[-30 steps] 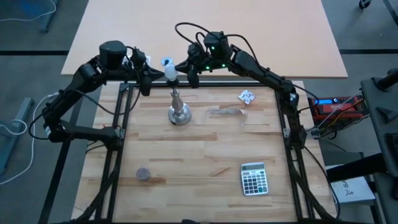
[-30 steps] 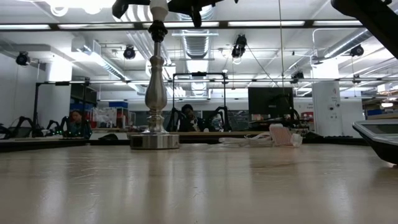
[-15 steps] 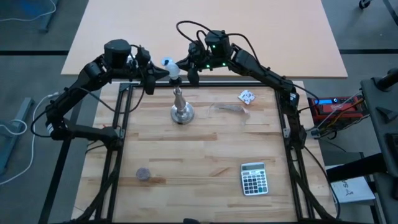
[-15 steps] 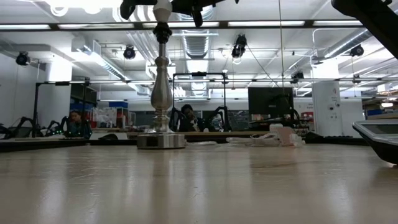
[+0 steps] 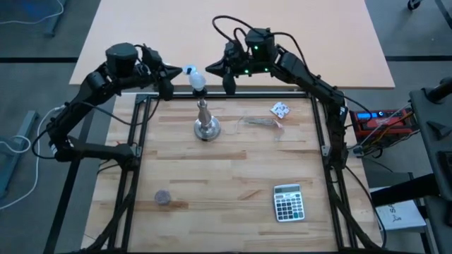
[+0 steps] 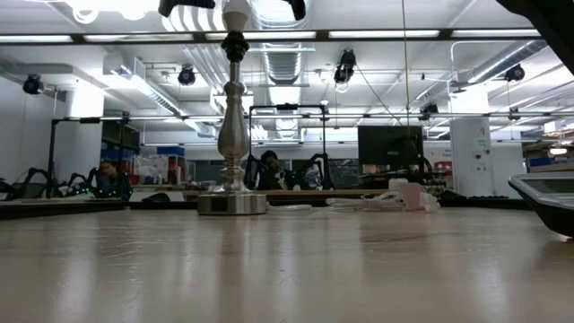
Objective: Screw lightbulb
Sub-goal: Remove the lightbulb from the lamp
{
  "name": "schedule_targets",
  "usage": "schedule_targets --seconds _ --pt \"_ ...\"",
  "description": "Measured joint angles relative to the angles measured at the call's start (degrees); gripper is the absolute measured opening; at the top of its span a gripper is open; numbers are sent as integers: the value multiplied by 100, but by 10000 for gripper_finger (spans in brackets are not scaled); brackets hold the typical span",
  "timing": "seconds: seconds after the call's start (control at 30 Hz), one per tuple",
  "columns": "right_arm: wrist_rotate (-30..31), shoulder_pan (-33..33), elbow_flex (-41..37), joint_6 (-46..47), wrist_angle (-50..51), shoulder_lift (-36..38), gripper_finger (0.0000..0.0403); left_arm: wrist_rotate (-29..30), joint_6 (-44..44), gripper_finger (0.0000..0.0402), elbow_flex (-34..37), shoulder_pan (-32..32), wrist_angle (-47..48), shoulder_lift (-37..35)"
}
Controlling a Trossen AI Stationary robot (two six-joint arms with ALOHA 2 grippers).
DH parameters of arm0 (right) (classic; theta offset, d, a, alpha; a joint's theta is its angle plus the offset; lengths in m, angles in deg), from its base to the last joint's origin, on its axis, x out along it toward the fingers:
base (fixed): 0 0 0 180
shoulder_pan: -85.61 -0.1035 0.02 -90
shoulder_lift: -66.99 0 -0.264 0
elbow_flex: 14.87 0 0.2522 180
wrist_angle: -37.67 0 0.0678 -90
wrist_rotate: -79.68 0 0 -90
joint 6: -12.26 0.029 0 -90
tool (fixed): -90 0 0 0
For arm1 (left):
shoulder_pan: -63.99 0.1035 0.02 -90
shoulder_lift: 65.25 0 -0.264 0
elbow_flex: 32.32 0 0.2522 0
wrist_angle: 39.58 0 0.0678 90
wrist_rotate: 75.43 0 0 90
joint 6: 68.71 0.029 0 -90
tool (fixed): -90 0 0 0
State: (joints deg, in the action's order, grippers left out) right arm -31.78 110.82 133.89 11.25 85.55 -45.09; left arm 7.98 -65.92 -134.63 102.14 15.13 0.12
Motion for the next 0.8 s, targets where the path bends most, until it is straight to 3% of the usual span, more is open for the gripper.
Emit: schedule_targets --seconds 0.13,0.5,0.8 --pt "-159 -2 0 46 100 21 0 6 77 0 4 0 -43 203" --pt "-1455 17 -12 883 210 -342 0 -34 86 0 11 15 -614 671" --pt "-982 28 -15 761 170 -371 0 -361 -188 0 11 15 -384 483"
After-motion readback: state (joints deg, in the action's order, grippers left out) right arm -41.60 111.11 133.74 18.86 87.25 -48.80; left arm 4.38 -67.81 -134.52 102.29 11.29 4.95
